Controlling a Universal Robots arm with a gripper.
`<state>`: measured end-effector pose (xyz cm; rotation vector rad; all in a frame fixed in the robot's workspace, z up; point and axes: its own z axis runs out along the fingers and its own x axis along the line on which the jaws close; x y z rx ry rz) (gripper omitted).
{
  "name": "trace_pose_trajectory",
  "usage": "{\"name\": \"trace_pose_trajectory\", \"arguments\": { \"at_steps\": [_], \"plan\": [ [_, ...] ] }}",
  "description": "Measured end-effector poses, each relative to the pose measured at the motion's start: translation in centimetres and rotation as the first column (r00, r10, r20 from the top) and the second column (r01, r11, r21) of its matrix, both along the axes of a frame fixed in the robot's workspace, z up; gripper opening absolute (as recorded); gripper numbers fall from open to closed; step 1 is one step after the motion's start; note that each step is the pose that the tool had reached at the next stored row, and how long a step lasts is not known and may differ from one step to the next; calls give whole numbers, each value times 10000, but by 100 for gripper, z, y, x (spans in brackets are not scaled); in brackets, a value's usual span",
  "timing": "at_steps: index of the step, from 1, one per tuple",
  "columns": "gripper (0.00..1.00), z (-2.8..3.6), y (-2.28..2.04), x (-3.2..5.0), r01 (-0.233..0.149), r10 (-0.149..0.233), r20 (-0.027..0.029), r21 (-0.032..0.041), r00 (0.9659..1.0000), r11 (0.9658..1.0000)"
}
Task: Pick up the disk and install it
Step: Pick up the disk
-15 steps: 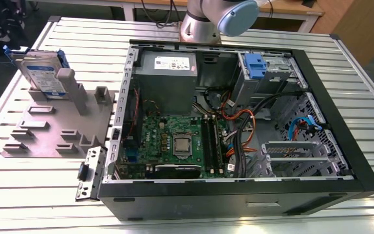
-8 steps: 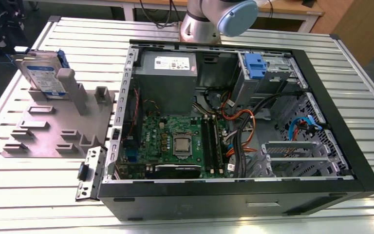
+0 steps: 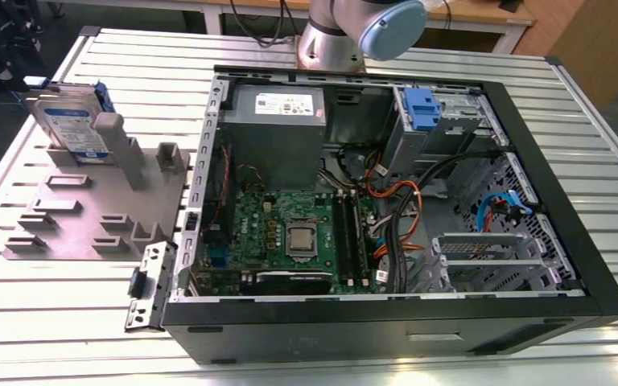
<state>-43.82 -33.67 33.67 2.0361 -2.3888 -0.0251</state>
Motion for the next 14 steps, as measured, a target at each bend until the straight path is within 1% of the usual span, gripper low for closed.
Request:
{"name": "trace_pose_trajectory", "arguments": {
  "at_steps": [10, 12, 14],
  "plan": [
    [49, 0, 0, -1, -30, 30, 1, 0, 10000, 10000],
    [49, 0, 0, -1, -301, 301, -1, 0, 9995, 9995],
    [49, -3, 0, -1, -665, 665, 0, 0, 9978, 9978]
  ]
}}
